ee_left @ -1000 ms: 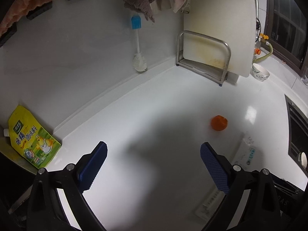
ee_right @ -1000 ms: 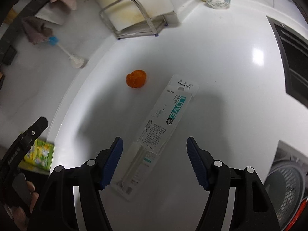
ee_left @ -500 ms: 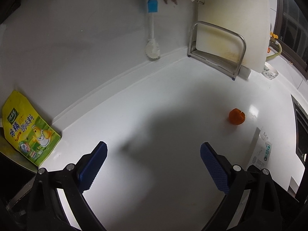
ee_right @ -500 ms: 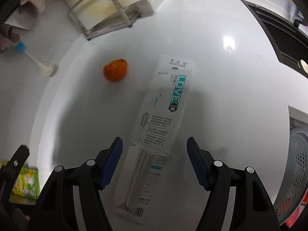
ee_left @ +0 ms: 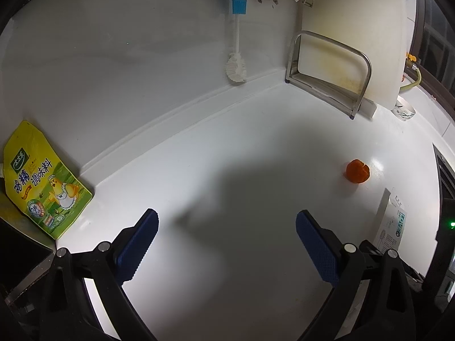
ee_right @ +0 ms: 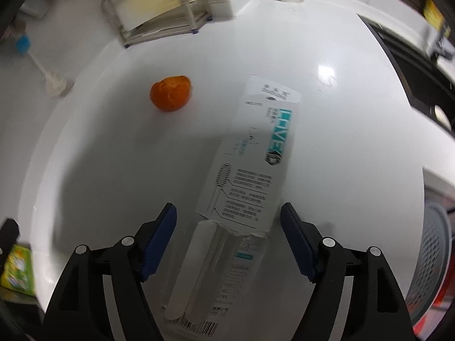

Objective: Collect trash
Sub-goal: 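Grasp the white LOVE toothbrush package with the right tool, then grasp the orange peel with the left tool while the right tool holds the package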

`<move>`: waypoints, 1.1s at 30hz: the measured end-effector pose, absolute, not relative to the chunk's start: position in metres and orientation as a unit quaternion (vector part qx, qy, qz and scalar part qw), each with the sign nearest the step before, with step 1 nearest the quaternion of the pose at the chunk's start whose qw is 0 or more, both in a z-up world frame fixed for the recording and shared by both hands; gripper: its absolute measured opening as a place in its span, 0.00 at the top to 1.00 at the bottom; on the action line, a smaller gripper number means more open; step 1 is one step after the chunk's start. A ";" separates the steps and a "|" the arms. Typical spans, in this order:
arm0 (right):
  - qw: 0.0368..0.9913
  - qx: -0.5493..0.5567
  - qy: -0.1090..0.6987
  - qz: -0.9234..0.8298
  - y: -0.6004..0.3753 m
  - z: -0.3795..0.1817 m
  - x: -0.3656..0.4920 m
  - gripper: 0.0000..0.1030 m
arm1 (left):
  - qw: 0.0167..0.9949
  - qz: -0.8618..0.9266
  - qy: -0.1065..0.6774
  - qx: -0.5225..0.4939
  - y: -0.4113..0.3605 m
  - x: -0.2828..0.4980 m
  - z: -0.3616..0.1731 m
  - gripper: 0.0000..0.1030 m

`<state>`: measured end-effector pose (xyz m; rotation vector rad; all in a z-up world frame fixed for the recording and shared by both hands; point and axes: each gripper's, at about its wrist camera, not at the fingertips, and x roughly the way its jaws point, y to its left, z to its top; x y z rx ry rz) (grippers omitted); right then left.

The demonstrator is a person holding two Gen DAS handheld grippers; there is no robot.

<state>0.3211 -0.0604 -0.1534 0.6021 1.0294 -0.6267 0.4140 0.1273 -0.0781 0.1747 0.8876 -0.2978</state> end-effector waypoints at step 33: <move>0.846 0.133 0.484 -0.183 -0.150 -0.148 0.314 0.50 | 0.866 -0.215 0.445 0.080 0.032 0.412 -0.103 0.07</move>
